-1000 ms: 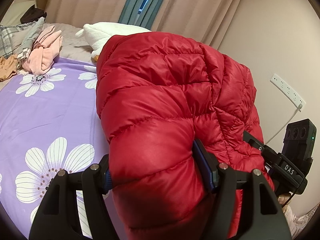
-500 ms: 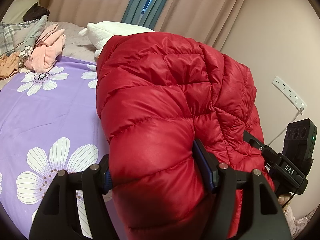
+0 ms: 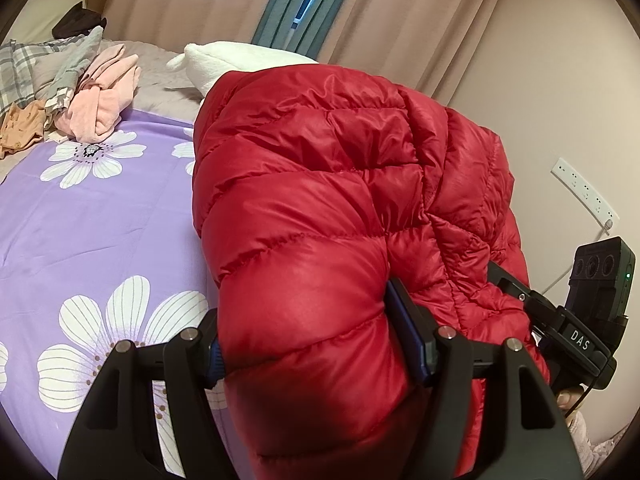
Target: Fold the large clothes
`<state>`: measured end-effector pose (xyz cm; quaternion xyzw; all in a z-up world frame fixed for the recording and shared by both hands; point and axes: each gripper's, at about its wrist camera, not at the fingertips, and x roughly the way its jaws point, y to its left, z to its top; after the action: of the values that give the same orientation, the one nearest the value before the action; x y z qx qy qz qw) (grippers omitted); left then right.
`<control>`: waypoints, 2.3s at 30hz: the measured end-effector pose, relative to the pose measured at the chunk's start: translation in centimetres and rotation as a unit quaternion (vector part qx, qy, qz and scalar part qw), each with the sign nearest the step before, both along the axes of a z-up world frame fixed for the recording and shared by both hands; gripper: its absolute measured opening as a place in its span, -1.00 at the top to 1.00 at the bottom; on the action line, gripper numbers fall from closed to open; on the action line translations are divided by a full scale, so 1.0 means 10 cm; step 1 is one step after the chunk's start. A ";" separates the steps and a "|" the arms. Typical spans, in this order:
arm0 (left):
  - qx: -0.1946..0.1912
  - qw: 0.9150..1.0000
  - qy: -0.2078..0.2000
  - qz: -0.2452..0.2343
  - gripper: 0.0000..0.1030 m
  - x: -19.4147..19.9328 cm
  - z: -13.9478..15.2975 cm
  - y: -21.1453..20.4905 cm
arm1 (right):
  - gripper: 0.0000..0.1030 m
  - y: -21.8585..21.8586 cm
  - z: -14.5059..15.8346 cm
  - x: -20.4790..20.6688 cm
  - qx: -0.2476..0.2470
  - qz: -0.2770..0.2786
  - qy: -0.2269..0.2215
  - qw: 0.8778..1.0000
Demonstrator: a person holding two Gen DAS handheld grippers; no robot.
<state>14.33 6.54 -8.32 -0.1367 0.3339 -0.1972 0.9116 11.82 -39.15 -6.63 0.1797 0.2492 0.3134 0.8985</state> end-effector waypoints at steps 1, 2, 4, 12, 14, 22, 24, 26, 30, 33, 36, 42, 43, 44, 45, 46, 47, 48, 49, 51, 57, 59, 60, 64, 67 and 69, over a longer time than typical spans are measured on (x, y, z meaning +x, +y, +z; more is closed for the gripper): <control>0.000 1.000 0.001 0.001 -0.31 0.00 0.00 0.00 | 0.08 0.00 0.00 0.00 0.000 -0.001 0.000 1.000; 0.000 1.000 0.001 0.002 -0.31 -0.01 0.00 -0.01 | 0.08 0.01 0.00 0.00 0.000 -0.002 -0.002 1.000; 0.000 1.000 0.002 0.003 -0.31 0.00 0.00 -0.01 | 0.08 0.01 0.00 0.00 0.000 -0.002 -0.002 1.000; -0.003 1.000 0.008 0.011 -0.31 -0.02 0.01 -0.02 | 0.08 0.06 0.00 0.06 -0.006 0.004 0.001 1.000; -0.003 1.000 0.009 0.012 -0.31 -0.02 0.00 -0.02 | 0.08 0.07 0.00 0.08 -0.007 0.005 0.002 1.000; -0.005 1.000 0.014 0.017 -0.31 -0.03 0.02 -0.01 | 0.08 0.08 0.00 0.10 -0.009 0.008 0.005 1.000; -0.004 1.000 0.015 0.018 -0.31 -0.03 0.02 -0.02 | 0.08 0.09 0.00 0.12 -0.010 0.010 0.006 1.000; -0.004 1.000 0.015 0.019 -0.31 -0.05 0.02 -0.01 | 0.08 0.10 0.00 0.14 -0.010 0.011 0.008 1.000; -0.005 1.000 0.018 0.021 -0.31 -0.06 0.02 -0.02 | 0.08 0.11 0.00 0.13 -0.010 0.010 0.008 1.000; -0.005 1.000 0.019 0.022 -0.31 -0.04 0.02 -0.02 | 0.08 0.12 0.00 0.14 -0.011 0.010 0.008 1.000; -0.006 1.000 0.019 0.024 -0.31 -0.03 0.03 -0.03 | 0.08 0.13 0.00 0.15 -0.011 0.010 0.008 1.000; -0.006 1.000 0.019 0.023 -0.31 -0.03 0.03 -0.02 | 0.08 0.14 0.00 0.15 -0.011 0.009 0.008 1.000; -0.006 1.000 0.019 0.023 -0.31 -0.03 0.03 -0.02 | 0.08 0.15 0.00 0.16 -0.010 0.009 0.008 1.000; -0.006 1.000 0.019 0.023 -0.31 -0.03 0.03 -0.02 | 0.08 0.15 0.00 0.16 -0.011 0.009 0.007 1.000; -0.006 1.000 0.019 0.023 -0.31 -0.02 0.03 -0.02 | 0.08 0.15 0.00 0.16 -0.011 0.009 0.007 1.000; -0.006 1.000 0.020 0.023 -0.31 -0.02 0.03 -0.02 | 0.08 0.15 0.00 0.16 -0.011 0.009 0.007 1.000; -0.005 1.000 0.019 0.023 -0.31 -0.02 0.03 -0.02 | 0.08 0.15 -0.01 0.16 -0.011 0.009 0.008 1.000; -0.005 1.000 0.019 0.023 -0.31 -0.02 0.03 -0.02 | 0.08 0.15 -0.01 0.16 -0.011 0.009 0.008 1.000; -0.005 1.000 0.019 0.023 -0.31 -0.02 0.03 -0.02 | 0.08 0.15 -0.01 0.16 -0.011 0.009 0.008 1.000; -0.005 1.000 0.019 0.023 -0.31 -0.02 0.03 -0.02 | 0.08 0.16 -0.01 0.17 -0.011 0.009 0.007 1.000; -0.005 1.000 0.019 0.023 -0.31 -0.01 0.03 -0.01 | 0.08 0.18 -0.01 0.17 -0.012 0.009 0.006 1.000; -0.006 1.000 0.020 0.023 -0.31 0.00 0.03 -0.01 | 0.08 0.18 -0.02 0.17 -0.012 0.010 0.007 1.000; -0.006 1.000 0.021 0.022 -0.31 0.00 0.02 -0.01 | 0.08 0.18 -0.02 0.17 -0.012 0.009 0.007 1.000; -0.005 0.999 0.023 0.024 -0.31 0.01 0.03 -0.01 | 0.08 0.19 -0.01 0.18 -0.012 0.010 0.010 1.000; -0.004 0.999 0.024 0.024 -0.31 0.01 0.04 -0.01 | 0.08 0.19 0.00 0.20 -0.013 0.010 0.011 1.000; -0.005 0.999 0.025 0.024 -0.31 0.02 0.03 -0.01 | 0.08 0.20 -0.01 0.20 -0.013 0.010 0.012 1.000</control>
<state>14.49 6.41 -8.00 -0.1536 0.3521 -0.1733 0.9069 13.80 -37.20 -6.69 0.1696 0.2658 0.3170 0.8945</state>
